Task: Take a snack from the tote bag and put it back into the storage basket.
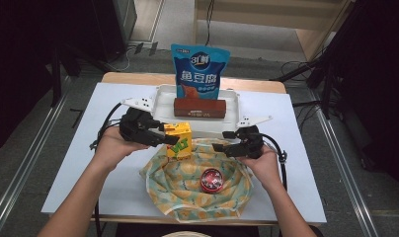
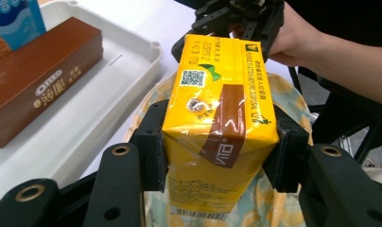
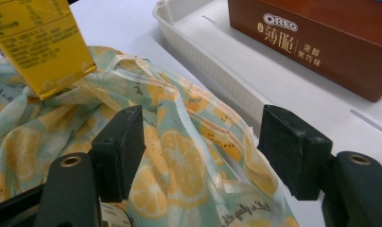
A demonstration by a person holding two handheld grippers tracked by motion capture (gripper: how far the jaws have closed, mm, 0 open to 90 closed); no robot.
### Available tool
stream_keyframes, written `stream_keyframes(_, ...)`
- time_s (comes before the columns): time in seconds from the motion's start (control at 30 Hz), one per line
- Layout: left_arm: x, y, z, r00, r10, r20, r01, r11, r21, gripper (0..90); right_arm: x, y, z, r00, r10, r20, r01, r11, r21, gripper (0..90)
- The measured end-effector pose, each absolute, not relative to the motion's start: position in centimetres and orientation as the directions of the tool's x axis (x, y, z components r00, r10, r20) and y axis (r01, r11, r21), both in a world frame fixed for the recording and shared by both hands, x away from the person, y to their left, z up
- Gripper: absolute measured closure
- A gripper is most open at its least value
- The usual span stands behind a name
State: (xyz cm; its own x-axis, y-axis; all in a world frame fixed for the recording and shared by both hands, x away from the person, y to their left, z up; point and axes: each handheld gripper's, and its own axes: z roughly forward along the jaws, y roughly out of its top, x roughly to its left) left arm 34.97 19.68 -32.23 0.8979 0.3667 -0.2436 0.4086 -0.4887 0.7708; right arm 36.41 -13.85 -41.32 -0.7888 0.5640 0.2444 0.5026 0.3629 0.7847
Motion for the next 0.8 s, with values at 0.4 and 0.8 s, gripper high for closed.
stream_keyframes(0.4,36.6,20.4,-31.2,0.886,0.384,-0.260,0.429,-0.468,0.772,50.8,36.4,-13.6,-41.4,-0.795,0.558,0.238,0.495,0.369,0.787,33.3)
stream_keyframes(0.8,37.9,20.7,-30.6,0.883,0.400,-0.245,0.425,-0.462,0.778,50.9,36.4,-13.7,-41.3,-0.798,0.552,0.242,0.492,0.364,0.791,33.3)
